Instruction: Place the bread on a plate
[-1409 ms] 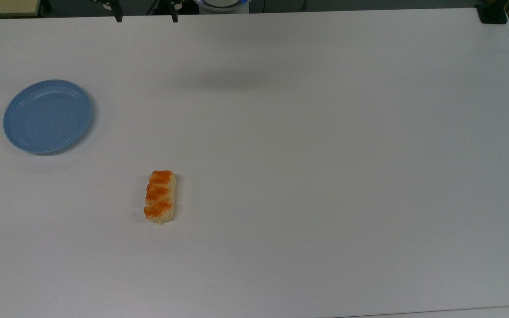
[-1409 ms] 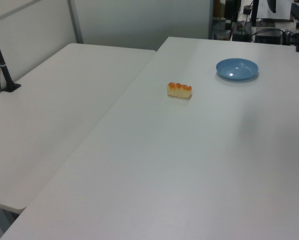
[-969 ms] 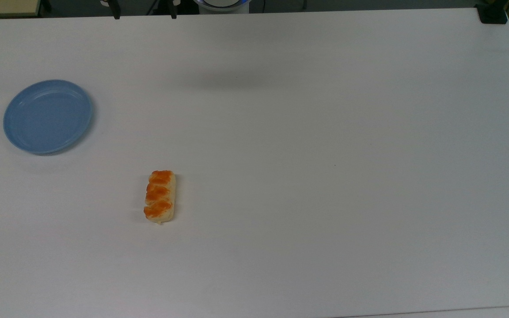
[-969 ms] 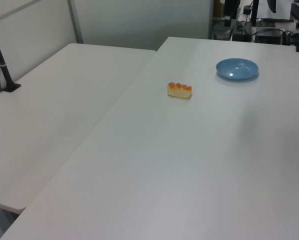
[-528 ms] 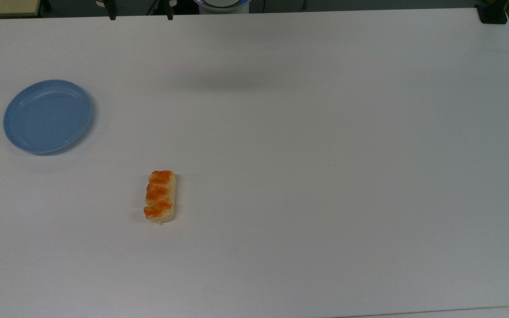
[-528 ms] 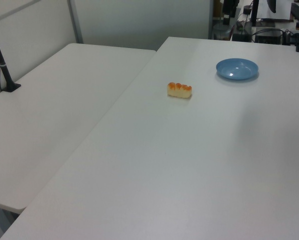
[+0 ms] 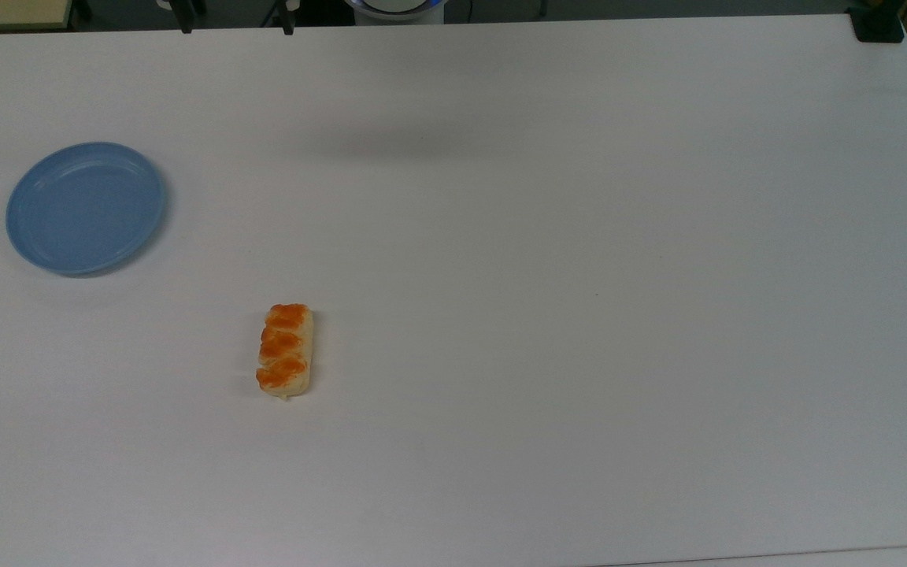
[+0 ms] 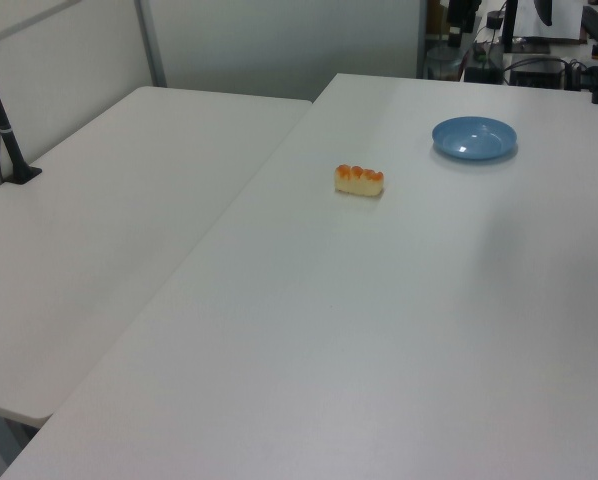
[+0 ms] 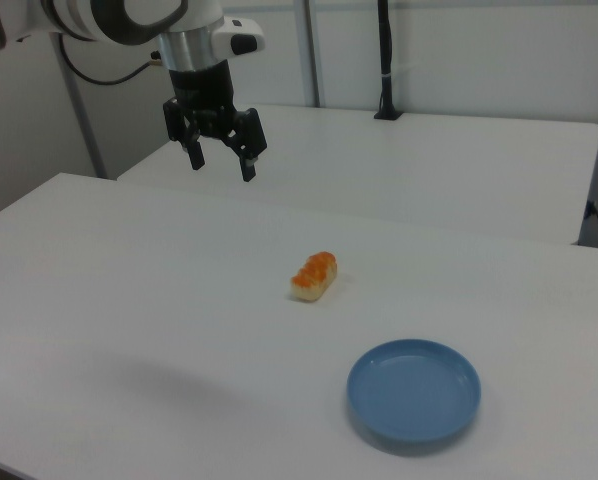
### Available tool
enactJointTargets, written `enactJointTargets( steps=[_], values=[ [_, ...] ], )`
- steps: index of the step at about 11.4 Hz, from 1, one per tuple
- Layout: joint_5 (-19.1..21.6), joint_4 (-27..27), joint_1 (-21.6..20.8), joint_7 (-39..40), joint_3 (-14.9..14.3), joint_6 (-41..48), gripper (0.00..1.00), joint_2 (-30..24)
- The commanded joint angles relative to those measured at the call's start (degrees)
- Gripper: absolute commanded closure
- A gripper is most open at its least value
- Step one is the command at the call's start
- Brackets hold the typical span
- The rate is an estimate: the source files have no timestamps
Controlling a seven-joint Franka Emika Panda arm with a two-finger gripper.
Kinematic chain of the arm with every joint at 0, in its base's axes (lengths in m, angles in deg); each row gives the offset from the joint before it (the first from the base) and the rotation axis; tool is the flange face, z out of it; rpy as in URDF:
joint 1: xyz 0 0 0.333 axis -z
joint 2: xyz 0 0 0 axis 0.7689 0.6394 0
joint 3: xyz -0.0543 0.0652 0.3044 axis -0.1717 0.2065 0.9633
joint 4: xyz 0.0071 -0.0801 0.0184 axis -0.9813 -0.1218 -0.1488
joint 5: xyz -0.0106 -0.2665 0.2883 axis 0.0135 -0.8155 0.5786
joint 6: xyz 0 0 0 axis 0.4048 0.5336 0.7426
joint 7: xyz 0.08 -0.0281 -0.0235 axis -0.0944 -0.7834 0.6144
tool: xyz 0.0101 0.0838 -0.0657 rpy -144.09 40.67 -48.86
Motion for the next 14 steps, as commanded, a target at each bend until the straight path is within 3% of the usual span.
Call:
enactJointTargets(
  steps=[1, 14],
  values=[
    [0.8, 0.4, -0.2, 1.6, -0.7, -0.2, 0.0, -0.1],
    [1.0, 0.0, 0.4, 2.5, -0.8, -1.4, 0.0, 1.0]
  ],
)
